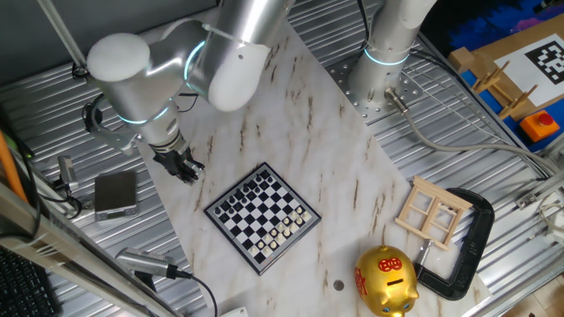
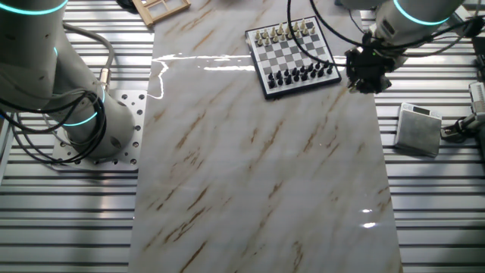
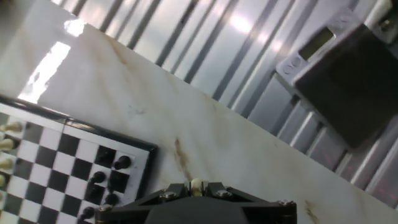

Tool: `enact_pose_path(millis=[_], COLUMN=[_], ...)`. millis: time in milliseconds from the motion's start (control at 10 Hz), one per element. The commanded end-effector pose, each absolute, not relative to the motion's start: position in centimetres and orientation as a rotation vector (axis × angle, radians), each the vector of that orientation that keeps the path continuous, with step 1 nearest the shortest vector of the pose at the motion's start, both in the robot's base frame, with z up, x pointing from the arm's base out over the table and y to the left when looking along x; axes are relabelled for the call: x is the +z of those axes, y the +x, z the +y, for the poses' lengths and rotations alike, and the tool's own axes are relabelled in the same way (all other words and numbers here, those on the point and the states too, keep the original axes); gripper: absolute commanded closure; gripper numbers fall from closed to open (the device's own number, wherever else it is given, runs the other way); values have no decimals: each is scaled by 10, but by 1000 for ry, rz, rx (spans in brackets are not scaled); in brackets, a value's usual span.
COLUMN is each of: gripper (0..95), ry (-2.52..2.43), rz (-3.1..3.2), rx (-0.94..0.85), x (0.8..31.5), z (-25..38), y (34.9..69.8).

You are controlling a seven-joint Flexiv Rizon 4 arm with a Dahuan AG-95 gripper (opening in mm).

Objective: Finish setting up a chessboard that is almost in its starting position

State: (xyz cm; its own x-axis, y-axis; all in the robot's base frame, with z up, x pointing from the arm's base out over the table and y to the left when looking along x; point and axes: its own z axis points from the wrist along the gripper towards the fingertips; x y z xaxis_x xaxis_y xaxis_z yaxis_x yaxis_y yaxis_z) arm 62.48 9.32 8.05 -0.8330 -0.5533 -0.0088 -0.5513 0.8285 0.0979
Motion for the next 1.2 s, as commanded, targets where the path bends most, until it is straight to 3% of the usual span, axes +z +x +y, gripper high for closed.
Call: enact_pose_path(millis=[100,500,1200], gripper=[950,950,950], ry=[852,774,788], rz=[-2986,-3004,-3005], rx=[-128,-133,-190], x=[76,67,69], z=[115,169,167], y=[624,614,614])
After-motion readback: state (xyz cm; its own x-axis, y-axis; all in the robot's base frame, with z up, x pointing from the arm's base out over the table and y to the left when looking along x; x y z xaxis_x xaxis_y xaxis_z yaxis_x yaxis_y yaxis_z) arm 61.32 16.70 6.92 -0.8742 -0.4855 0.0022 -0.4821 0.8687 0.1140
